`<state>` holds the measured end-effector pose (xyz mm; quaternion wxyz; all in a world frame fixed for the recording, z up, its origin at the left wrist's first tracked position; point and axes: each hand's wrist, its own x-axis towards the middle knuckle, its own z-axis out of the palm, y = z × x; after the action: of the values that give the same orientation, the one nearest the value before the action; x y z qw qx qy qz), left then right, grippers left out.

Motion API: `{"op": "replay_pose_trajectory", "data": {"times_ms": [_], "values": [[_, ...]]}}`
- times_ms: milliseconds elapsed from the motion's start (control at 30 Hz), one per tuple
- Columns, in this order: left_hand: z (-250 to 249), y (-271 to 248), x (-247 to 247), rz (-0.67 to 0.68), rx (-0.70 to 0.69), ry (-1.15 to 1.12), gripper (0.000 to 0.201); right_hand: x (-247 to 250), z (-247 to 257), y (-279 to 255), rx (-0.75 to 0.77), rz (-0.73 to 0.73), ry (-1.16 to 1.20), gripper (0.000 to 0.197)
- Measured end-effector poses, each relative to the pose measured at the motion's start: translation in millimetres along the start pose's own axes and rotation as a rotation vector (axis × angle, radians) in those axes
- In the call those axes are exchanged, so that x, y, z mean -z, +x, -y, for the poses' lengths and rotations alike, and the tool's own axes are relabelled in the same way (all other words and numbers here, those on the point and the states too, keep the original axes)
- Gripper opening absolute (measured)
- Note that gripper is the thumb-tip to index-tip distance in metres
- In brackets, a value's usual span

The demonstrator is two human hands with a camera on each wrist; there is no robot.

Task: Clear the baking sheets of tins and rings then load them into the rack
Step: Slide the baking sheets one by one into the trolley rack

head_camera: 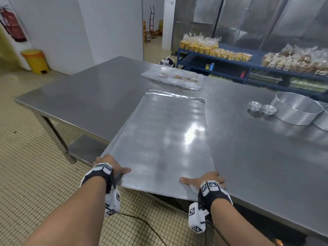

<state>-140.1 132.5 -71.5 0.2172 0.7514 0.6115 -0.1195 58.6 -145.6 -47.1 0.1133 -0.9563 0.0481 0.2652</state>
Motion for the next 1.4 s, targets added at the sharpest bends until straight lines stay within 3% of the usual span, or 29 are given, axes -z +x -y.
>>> {"op": "replay_pose_trajectory", "data": {"times_ms": [200,333,567,700,800,1067,1300,1400], "values": [[6.1,46.5,23.1,0.023,-0.053,0.037,0.129,-18.2,35.8,-20.8,-0.069,-0.001,0.019,0.156],[11.0,60.3,37.3,0.009,-0.072,-0.004,0.119,-35.7,56.8,-30.1,-0.130,-0.001,0.043,0.152],[12.4,77.4,30.2,0.029,-0.100,-0.009,0.122,-46.8,68.4,-26.1,-0.195,0.006,0.003,0.159],[11.3,89.1,29.8,0.154,-0.070,-0.265,0.122,-51.9,73.2,-18.6,-0.212,0.003,0.009,0.153],[13.0,91.7,29.0,0.159,-0.058,-0.385,0.114,-54.7,74.0,-18.1,-0.187,-0.017,0.051,0.153],[26.7,64.6,27.3,0.179,-0.043,-0.451,0.108,-64.3,51.9,-37.8,-0.209,-0.041,0.159,0.146],[54.6,6.2,10.3,0.176,-0.026,-0.454,0.112,-76.9,-3.7,-62.3,-0.238,-0.028,0.195,0.156],[68.6,-18.2,-0.6,0.173,-0.037,-0.451,0.106,-82.3,-30.9,-76.2,-0.241,-0.037,0.203,0.151]]}}
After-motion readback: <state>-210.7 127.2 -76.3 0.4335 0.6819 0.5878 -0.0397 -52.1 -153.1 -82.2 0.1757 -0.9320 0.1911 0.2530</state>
